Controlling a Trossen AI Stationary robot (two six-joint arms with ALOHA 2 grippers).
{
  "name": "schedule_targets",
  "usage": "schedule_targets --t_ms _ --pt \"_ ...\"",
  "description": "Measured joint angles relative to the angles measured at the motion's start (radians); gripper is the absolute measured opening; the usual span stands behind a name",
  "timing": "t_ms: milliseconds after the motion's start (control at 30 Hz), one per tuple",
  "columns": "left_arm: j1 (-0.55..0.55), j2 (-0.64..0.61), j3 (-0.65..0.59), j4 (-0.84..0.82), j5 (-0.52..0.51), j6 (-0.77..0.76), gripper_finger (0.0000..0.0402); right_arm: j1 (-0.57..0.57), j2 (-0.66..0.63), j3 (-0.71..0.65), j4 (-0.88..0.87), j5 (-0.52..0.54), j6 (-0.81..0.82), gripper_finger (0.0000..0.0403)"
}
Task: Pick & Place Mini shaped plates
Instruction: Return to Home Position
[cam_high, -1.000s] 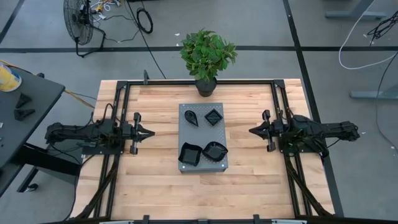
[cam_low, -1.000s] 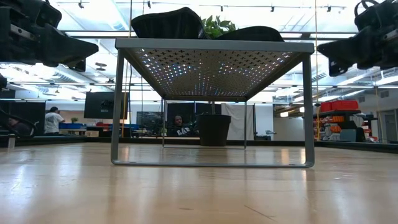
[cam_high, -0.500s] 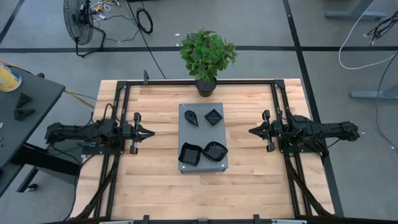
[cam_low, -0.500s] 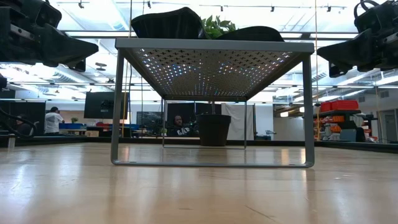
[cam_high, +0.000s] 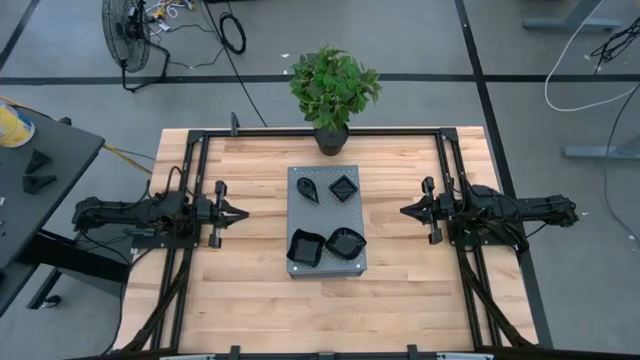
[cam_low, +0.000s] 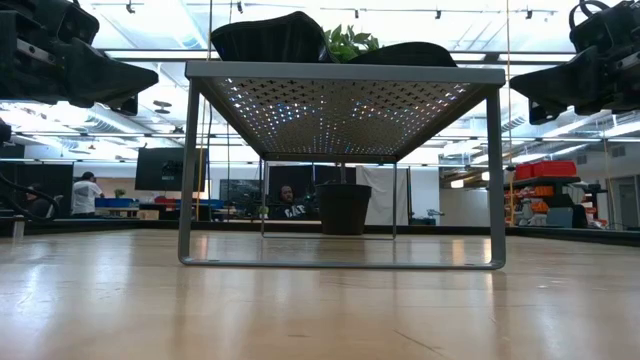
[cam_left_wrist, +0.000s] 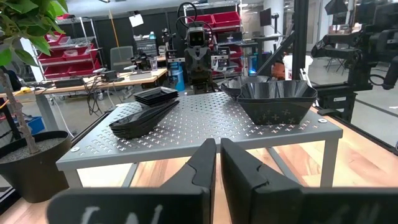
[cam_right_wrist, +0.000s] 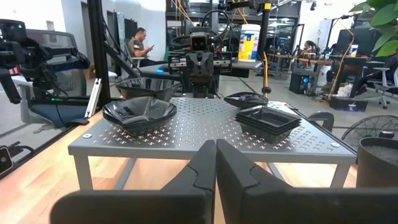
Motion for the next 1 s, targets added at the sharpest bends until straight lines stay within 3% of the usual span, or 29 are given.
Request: schedule_targets --t_ms 1000 --pt "0.0 0.0 0.0 0.0 0.0 0.0 0.003 0.0 0.0 0.001 0.0 0.0 0.0 0.0016"
